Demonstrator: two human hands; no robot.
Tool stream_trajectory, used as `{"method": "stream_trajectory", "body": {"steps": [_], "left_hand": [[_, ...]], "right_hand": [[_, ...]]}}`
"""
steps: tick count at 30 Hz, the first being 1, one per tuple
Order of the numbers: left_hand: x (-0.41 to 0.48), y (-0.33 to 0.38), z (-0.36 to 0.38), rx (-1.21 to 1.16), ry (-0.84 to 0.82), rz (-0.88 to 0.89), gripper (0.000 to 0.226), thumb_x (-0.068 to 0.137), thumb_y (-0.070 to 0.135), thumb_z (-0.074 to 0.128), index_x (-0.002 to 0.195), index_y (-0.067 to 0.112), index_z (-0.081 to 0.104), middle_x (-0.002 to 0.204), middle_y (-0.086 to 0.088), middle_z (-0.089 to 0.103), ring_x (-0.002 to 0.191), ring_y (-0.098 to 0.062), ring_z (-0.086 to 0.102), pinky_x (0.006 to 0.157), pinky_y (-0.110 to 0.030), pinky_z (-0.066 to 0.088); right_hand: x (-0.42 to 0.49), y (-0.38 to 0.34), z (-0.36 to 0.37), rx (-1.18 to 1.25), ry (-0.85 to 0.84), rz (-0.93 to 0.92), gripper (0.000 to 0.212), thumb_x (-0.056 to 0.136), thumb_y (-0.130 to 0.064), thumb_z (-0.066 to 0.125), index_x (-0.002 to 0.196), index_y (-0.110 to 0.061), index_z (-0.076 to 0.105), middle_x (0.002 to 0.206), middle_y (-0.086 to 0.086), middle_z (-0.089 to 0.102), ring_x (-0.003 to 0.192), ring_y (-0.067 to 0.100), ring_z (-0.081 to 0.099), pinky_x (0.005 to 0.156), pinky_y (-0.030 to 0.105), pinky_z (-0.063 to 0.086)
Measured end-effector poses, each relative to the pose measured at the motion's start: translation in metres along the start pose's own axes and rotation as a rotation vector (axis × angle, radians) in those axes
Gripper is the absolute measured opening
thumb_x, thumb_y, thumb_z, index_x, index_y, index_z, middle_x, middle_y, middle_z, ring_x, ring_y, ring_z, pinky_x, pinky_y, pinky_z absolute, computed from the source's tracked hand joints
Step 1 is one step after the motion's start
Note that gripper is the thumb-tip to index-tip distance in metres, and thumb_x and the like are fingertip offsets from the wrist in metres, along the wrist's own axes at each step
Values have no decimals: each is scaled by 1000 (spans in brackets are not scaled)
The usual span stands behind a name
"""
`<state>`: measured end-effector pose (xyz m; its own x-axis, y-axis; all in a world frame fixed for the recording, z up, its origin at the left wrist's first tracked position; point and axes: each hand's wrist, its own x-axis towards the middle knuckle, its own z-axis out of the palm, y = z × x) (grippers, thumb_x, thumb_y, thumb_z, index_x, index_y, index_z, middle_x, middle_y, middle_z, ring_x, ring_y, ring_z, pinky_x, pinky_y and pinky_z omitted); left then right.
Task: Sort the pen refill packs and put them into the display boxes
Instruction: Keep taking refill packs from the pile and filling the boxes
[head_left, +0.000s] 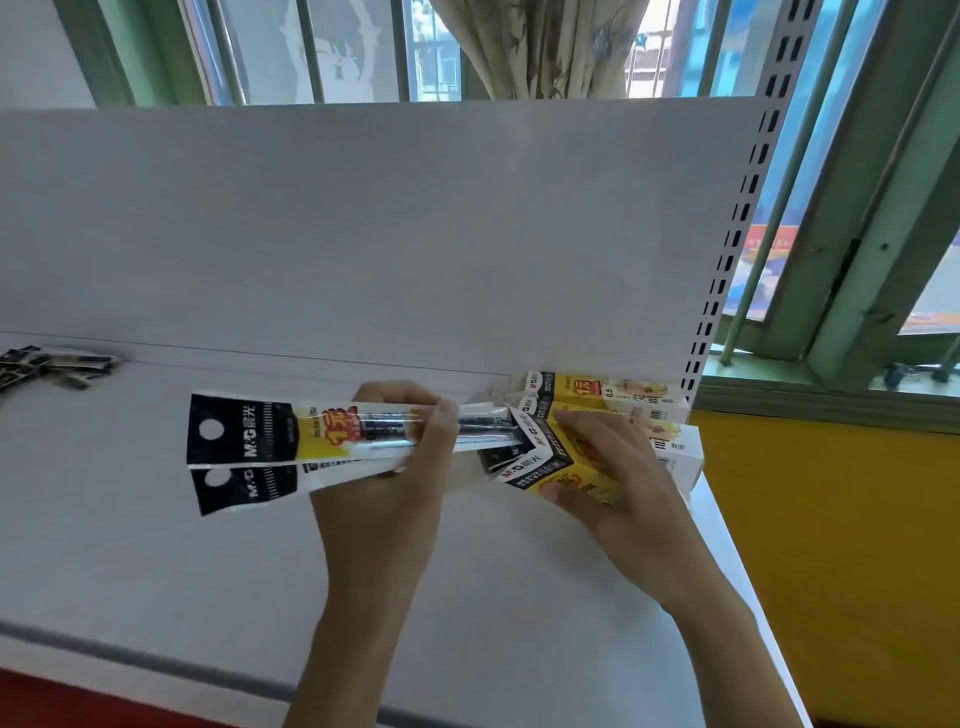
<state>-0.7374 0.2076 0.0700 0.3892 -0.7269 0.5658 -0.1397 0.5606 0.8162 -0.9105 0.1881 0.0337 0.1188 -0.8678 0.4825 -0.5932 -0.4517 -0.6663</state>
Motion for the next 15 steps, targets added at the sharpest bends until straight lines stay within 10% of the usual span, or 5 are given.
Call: {"method": "stream_trajectory", "body": {"steps": [15], "left_hand": [[-1,-4,10,-76,42,-282,14,78,2,68,69,12,63,62,8,66,65,-10,68,53,-20,54]], "right_hand": [[-1,0,6,-55,52,-51,53,76,-27,71,125,-26,52,113,-23,43,105,1,34,96,37,36]]}}
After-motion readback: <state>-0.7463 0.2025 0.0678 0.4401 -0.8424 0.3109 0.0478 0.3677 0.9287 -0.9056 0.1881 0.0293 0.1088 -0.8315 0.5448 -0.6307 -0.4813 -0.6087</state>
